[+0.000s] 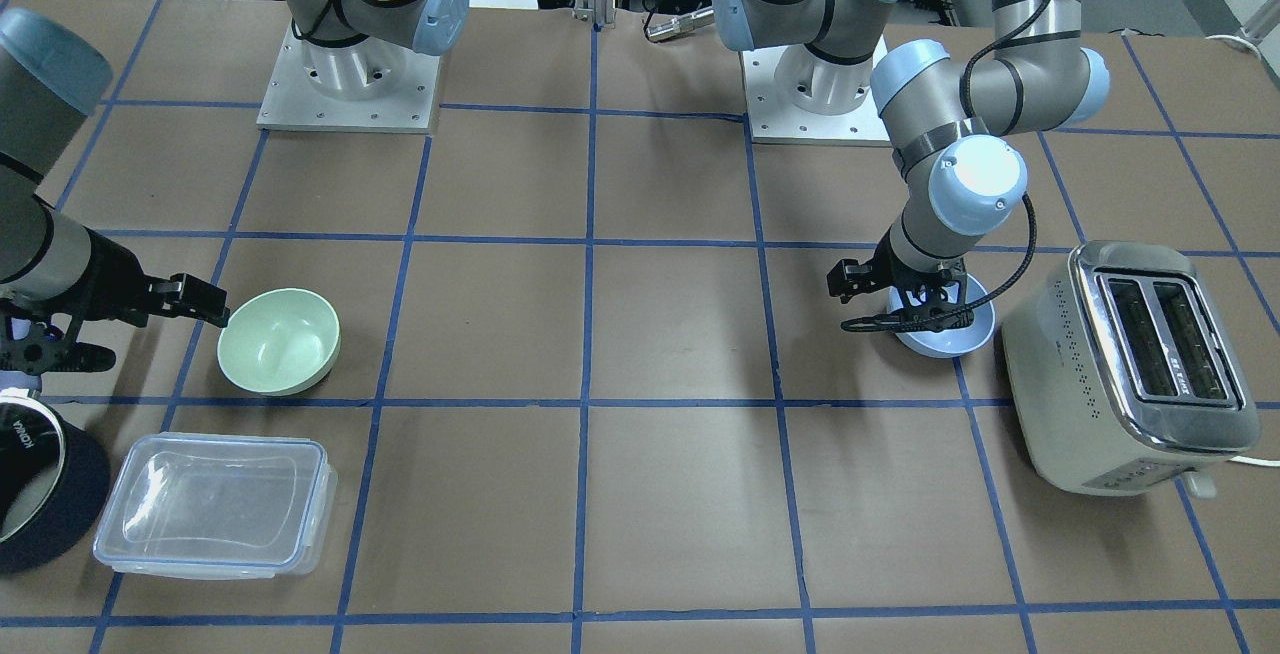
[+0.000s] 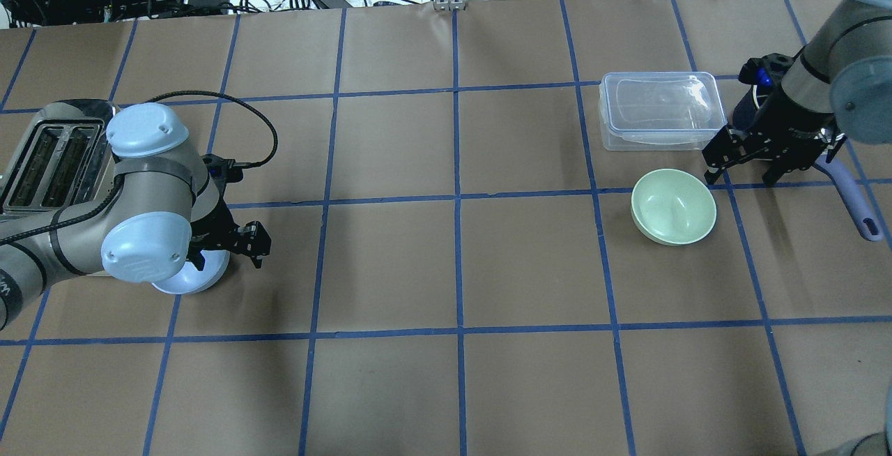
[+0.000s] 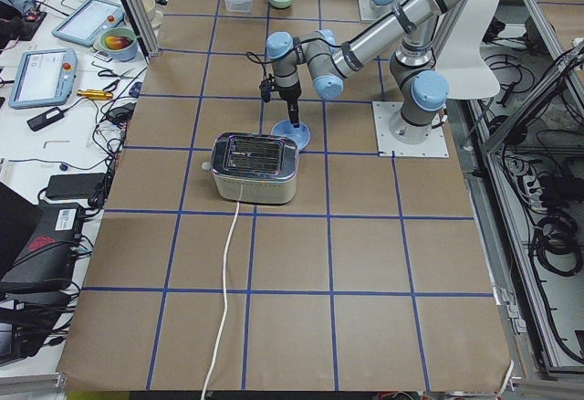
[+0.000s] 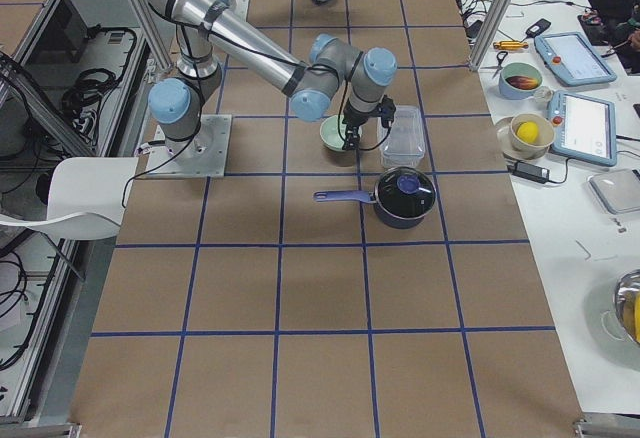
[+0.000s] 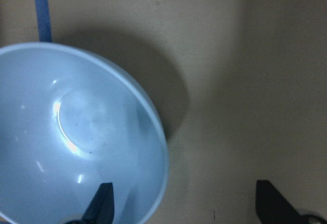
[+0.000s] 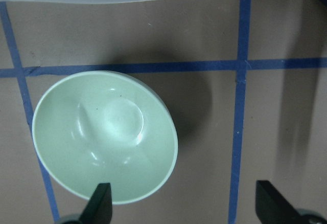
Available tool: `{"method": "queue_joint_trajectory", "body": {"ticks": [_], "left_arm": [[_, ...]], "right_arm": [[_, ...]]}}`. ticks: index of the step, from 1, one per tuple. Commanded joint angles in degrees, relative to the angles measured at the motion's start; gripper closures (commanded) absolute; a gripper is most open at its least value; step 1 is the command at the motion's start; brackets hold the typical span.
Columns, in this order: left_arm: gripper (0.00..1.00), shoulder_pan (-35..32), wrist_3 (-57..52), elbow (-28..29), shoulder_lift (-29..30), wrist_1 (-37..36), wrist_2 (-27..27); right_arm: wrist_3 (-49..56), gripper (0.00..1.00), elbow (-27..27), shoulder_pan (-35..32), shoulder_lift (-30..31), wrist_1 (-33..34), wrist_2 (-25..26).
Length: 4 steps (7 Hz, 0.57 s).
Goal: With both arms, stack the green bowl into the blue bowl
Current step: 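Grasp blue bowl rim with left gripper while right gripper grasps green bowl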
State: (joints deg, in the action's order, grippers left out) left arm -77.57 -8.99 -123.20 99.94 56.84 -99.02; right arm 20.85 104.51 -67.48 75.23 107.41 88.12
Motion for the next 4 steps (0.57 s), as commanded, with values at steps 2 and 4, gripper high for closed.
{"method": "queue_joint_trajectory", "body": {"ticks": [2, 4], "left_arm": [[1.0, -0.04, -1.21, -0.02, 1.31, -0.85, -2.94], [1.0, -1.26, -1.82, 0.76, 1.05, -2.25, -2.68]], "right_arm": [[0.07, 0.0, 3.84, -0.02, -3.15, 4.37, -0.58], [1.47, 0.1, 7.1, -0.02, -4.21, 10.7, -0.59]]}}
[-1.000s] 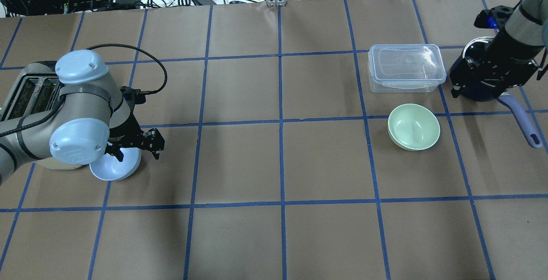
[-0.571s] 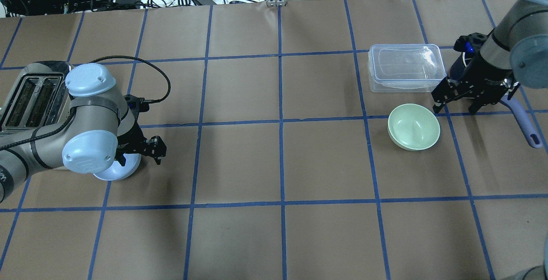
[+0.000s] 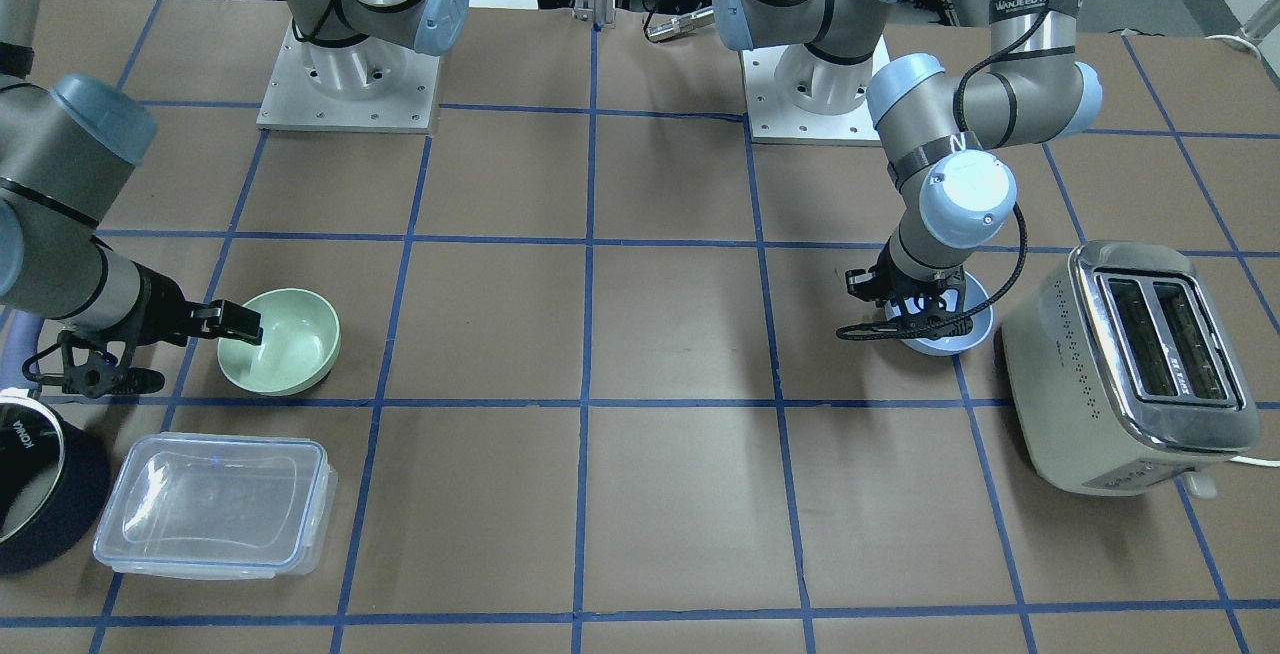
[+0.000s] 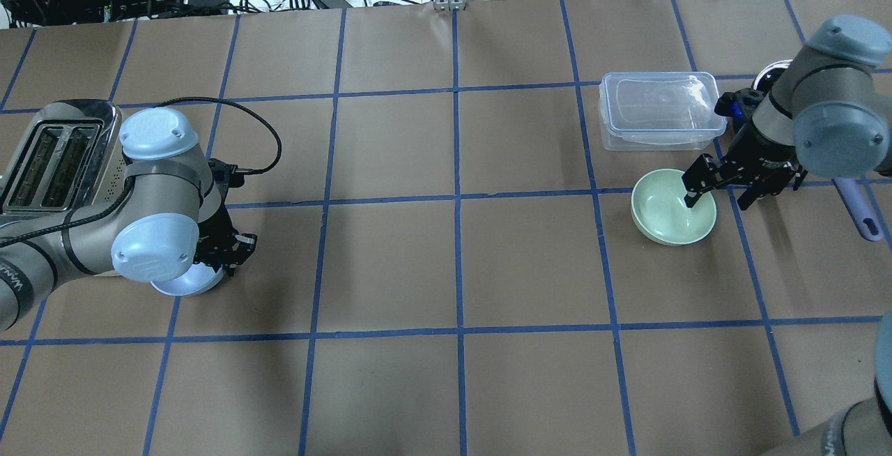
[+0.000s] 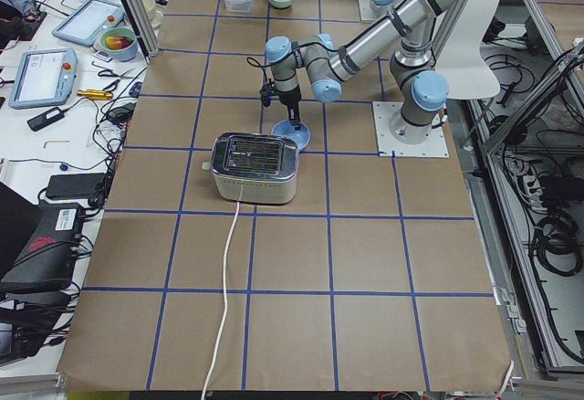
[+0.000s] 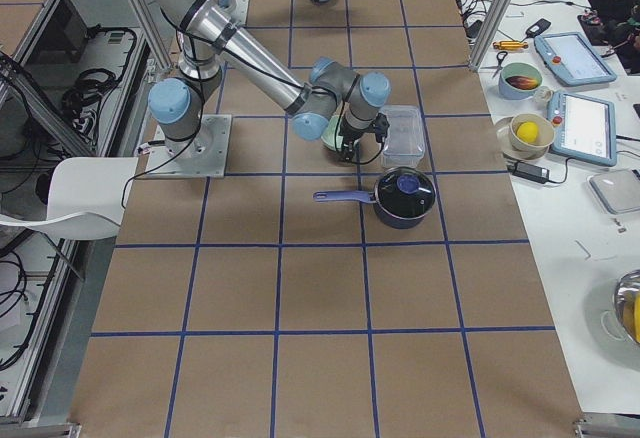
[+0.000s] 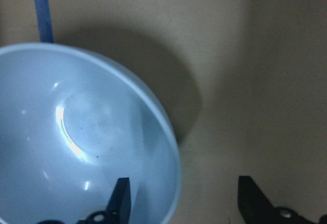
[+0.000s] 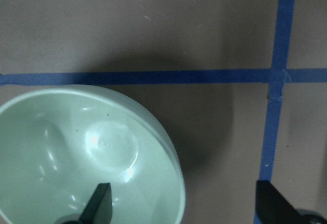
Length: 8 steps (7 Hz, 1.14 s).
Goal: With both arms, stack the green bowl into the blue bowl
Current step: 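Grasp blue bowl rim with left gripper while right gripper grasps green bowl, then lift blue bowl toward table center with left gripper while right lifts green bowl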
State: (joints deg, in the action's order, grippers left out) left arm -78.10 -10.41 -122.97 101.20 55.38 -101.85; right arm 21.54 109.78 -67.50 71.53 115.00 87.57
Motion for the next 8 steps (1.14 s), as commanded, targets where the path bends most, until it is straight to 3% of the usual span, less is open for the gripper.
{"method": "queue_joint_trajectory", "body": {"ticks": [1, 2, 5, 7, 8], "left_arm": [[1.0, -4.48, 0.12, 3.06, -0.82, -0.89, 3.64], [1.0, -11.22, 1.86, 6.57, 0.04, -0.63, 4.45], [1.0, -25.4, 22.45, 17.55, 5.82, -0.89, 14.9], [1.0, -32.08, 30.35, 27.12, 12.59, -0.1, 15.45], [1.0, -34.21, 35.23, 28.82, 15.31, -0.36, 15.36]], "right_arm": [[0.87, 0.6, 2.1, 0.0, -0.6, 3.04, -0.03], [0.87, 0.97, 2.01, 0.0, -0.69, 2.6, -0.03], [-0.18, 1.0, -0.78, 0.0, 0.19, -3.61, 0.15], [-0.1, 1.0, -9.63, 0.0, 0.11, -15.53, 0.23], [0.34, 1.0, -13.85, 0.0, -0.33, -19.68, 0.32]]}}
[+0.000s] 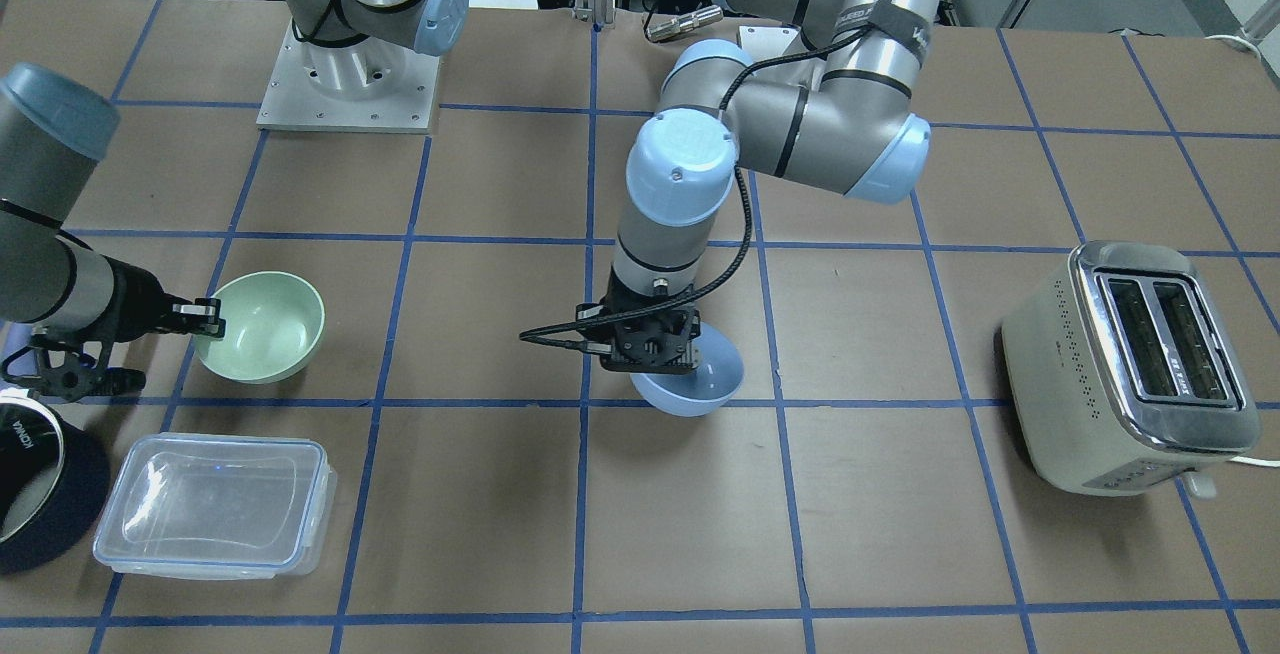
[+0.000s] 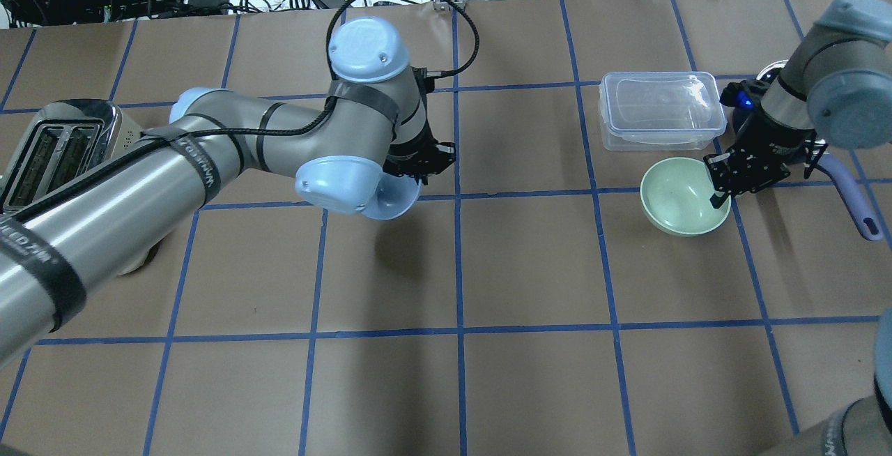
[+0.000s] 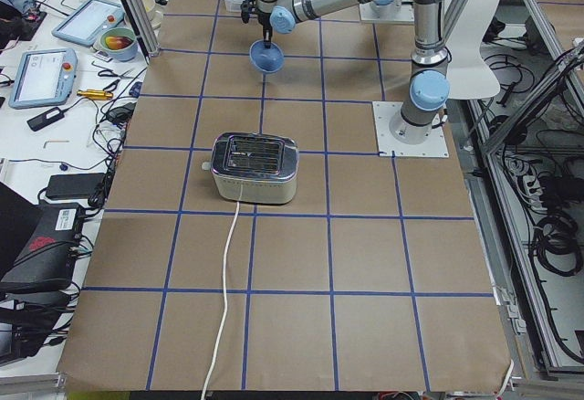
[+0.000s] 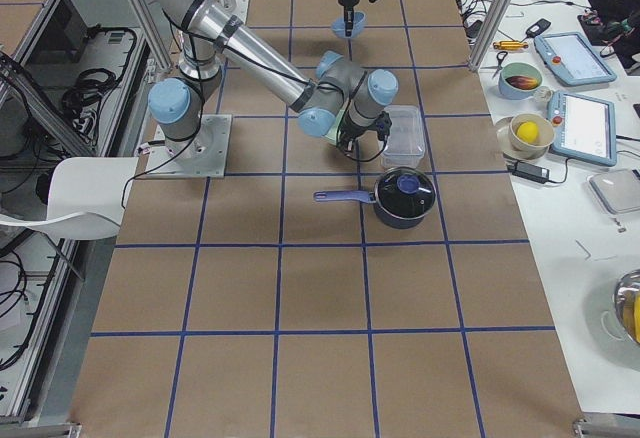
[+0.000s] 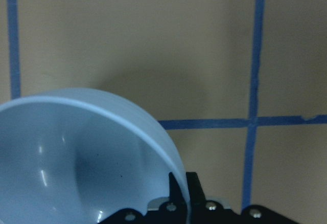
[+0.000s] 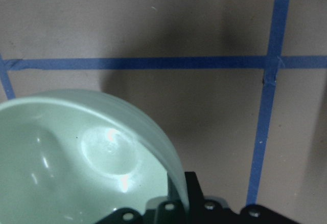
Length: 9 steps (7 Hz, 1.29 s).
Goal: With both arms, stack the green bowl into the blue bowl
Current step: 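Lift blue bowl toward table center with left gripper while right lifts green bowl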
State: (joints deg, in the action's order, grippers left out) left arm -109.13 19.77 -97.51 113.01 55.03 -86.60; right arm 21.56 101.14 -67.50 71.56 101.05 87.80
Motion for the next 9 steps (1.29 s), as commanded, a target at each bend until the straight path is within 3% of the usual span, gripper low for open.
{"method": "queue_joint_trajectory", "body": {"ticks": [1, 3, 4, 5, 7, 9], "left_arm": [[1.0, -4.67, 6.24, 3.64, 5.45, -0.53, -0.06], [1.0, -6.08, 7.3, 3.99, 6.87, -1.32, -0.06], [0.24, -6.79, 7.13, 4.08, 7.05, -1.5, -0.14], [0.0, -6.71, 6.95, 5.3, 6.01, -2.37, -0.32], [0.0, -3.66, -1.15, 8.64, 2.94, 3.12, -0.76], [0.0, 6.34, -13.2, 8.04, -1.89, 8.76, -0.5]], "right_arm": [[0.76, 1.0, -7.26, 0.0, -0.45, -7.0, 0.09], [0.76, 1.0, -7.01, 0.09, -0.45, -6.92, -0.08], [0.76, 1.0, -6.93, 0.09, -0.54, -6.92, -0.17], [0.76, 1.0, -7.1, 0.09, -0.45, -6.92, -0.17], [-0.11, 1.0, -7.89, -0.7, 0.42, -7.27, -2.87], [-4.56, 1.0, -10.07, -6.64, 1.22, -7.1, -7.19]]}}
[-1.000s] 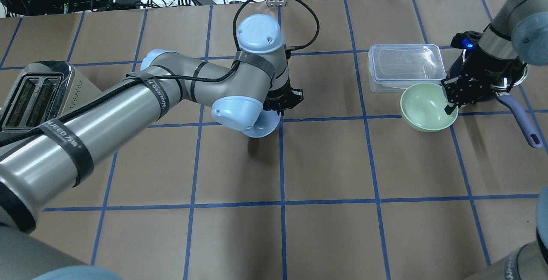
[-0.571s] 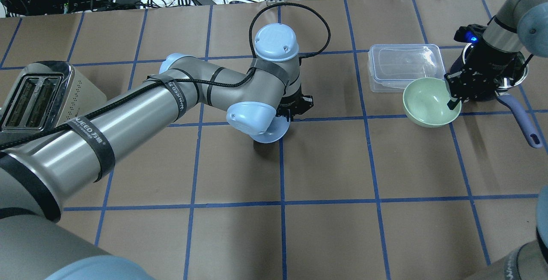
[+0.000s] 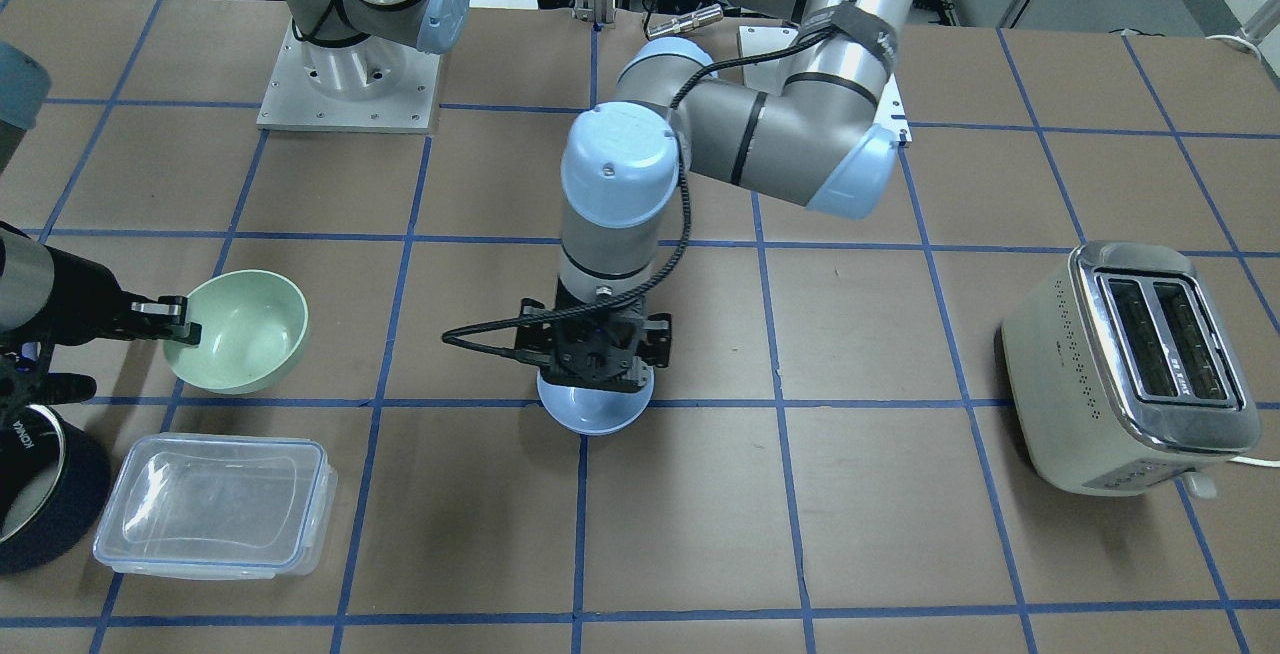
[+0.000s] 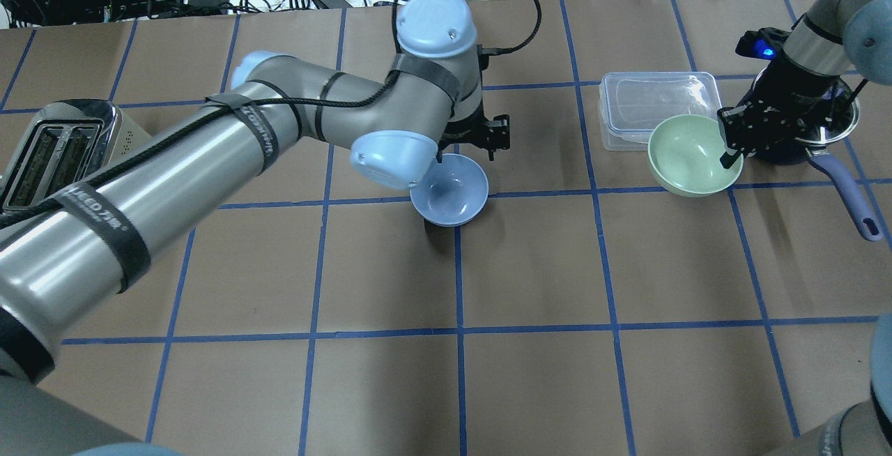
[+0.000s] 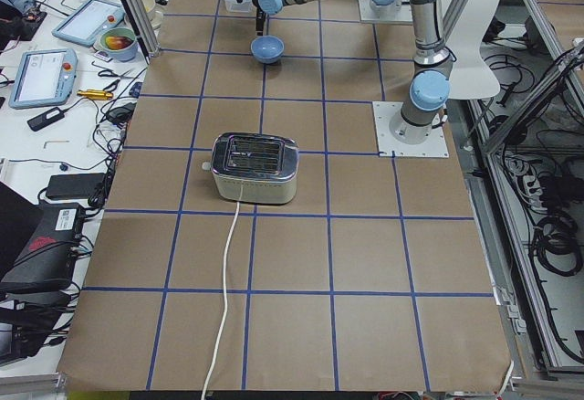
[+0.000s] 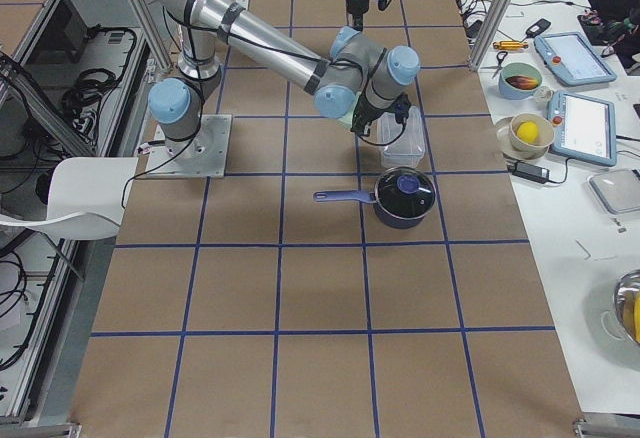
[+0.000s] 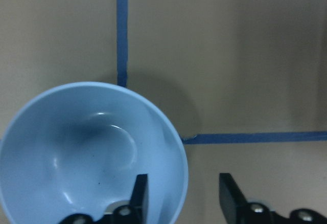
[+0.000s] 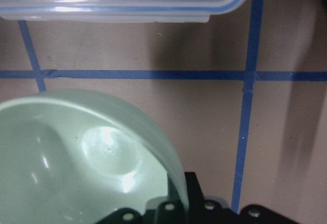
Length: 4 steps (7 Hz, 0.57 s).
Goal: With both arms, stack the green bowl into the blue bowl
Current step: 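Lift blue bowl toward table center with left gripper while right lifts green bowl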
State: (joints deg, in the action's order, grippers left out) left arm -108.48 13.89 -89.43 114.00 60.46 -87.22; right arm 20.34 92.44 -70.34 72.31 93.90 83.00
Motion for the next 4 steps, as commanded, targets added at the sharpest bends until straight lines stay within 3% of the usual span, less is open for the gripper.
{"method": "queue_joint_trajectory", "body": {"ticks": [1, 2, 4], "left_arm": [[0.0, 10.44, -13.48, -0.13, -5.87, 8.56, -0.23], [0.0, 15.18, -17.02, 0.04, -9.29, 14.27, -0.32], [0.0, 20.05, -23.11, -0.13, -17.2, 22.73, -0.49]], "right_arm": [[-10.68, 1.0, -3.22, -8.98, 0.64, 0.32, -3.62], [-16.59, 1.0, -4.19, -14.94, 0.12, 0.85, -7.29], [-26.98, 1.0, -4.03, -24.02, -1.02, 5.84, -7.76]]}}
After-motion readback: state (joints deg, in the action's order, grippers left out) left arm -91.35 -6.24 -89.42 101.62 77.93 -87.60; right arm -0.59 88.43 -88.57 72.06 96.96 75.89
